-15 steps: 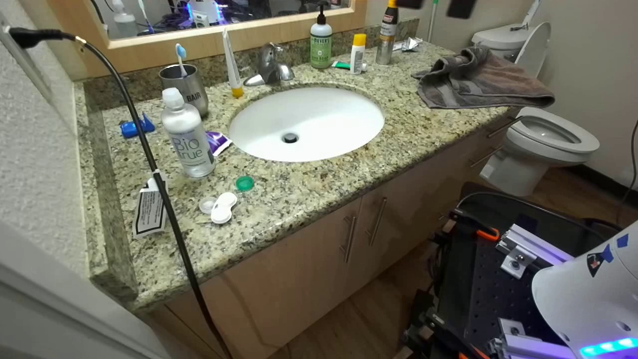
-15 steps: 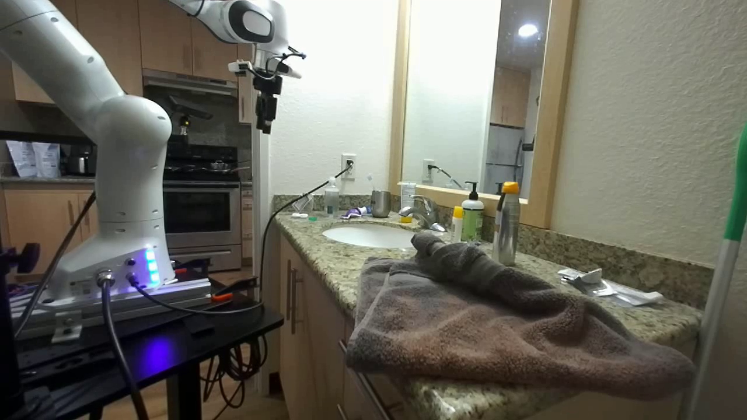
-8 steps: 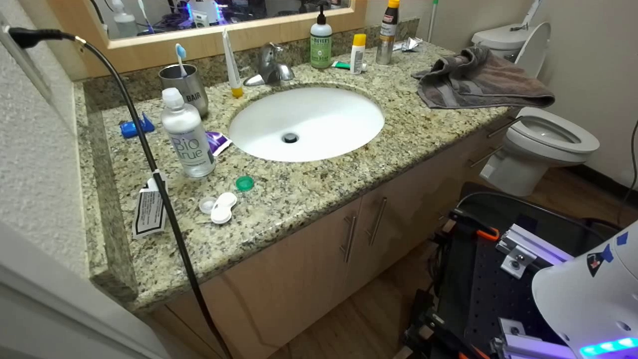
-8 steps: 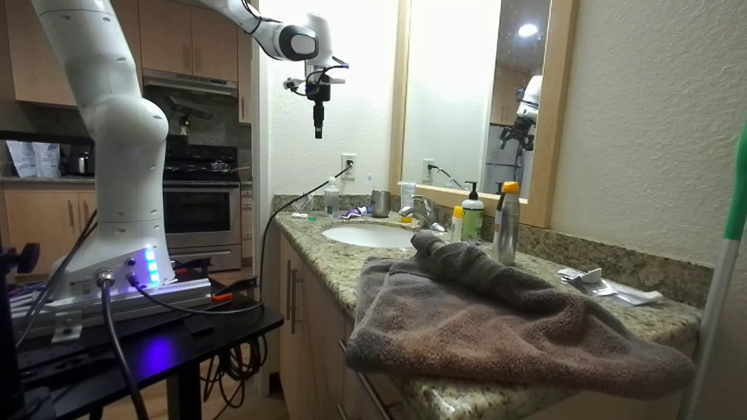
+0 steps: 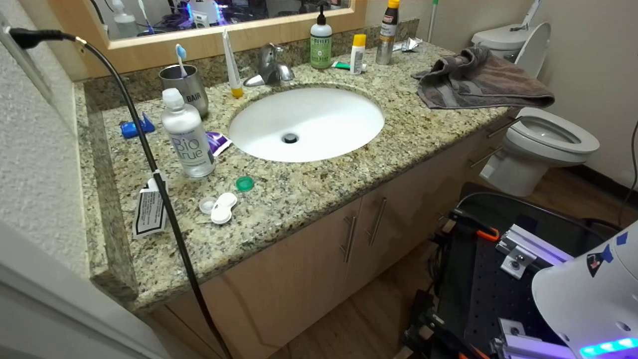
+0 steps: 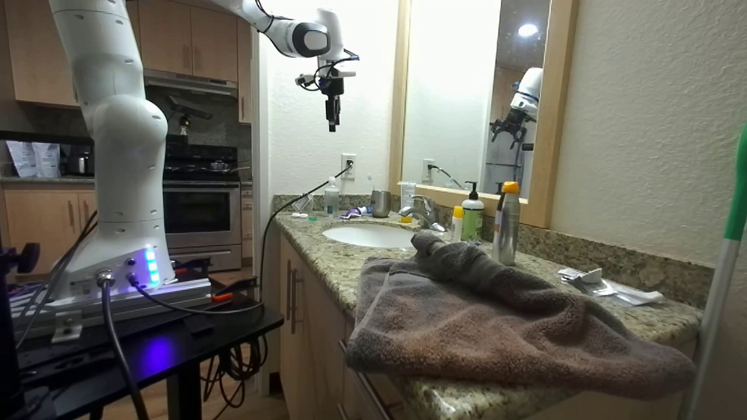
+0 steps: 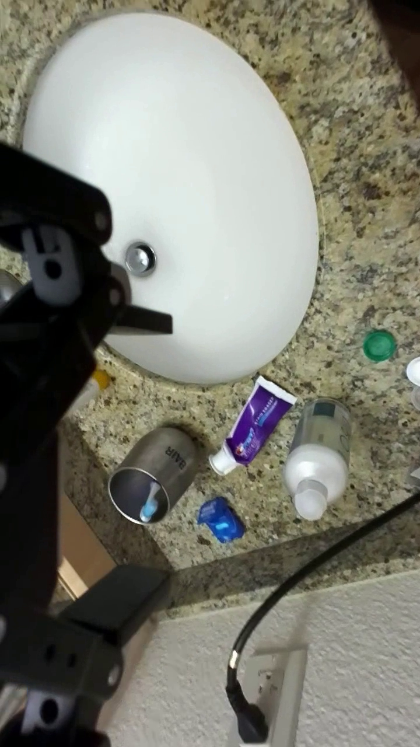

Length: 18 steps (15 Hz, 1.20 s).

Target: Move the white tube to the right of the sink

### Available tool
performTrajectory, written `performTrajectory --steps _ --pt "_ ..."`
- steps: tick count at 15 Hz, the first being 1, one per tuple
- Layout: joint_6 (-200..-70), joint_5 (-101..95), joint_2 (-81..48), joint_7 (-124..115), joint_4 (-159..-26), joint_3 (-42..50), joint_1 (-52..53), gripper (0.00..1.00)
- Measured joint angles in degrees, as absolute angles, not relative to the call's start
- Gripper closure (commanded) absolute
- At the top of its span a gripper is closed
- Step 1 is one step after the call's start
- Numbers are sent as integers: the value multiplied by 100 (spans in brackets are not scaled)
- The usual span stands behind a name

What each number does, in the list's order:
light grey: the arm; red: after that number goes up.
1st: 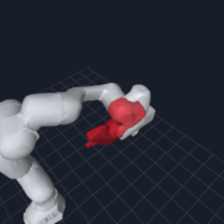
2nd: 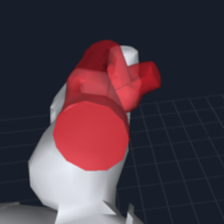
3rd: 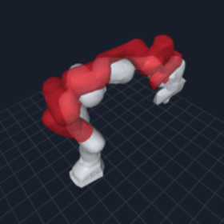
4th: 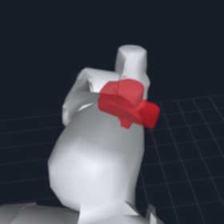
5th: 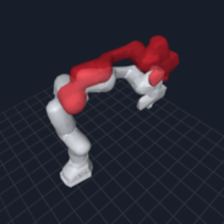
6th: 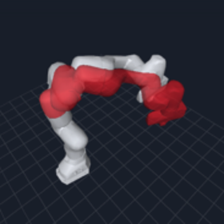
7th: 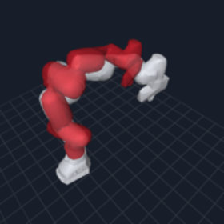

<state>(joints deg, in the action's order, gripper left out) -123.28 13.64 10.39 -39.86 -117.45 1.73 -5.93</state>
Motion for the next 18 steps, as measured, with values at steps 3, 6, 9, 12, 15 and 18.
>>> performTrajectory --steps 3,6,9,12,15,18 --pt "-13046 573 428 -4871 -11532 189 -668 0" --pt "-13580 256 -571 -5429 -10742 307 -671 0" --pt "-13529 299 -1415 -5430 -9824 401 -658 0" --pt "-13449 365 -1775 -5421 -9448 453 -632 0" --pt "-13438 307 -1760 -5436 -9448 521 -570 0" --pt "-13358 -231 -1927 -5545 -9351 788 -457 0"
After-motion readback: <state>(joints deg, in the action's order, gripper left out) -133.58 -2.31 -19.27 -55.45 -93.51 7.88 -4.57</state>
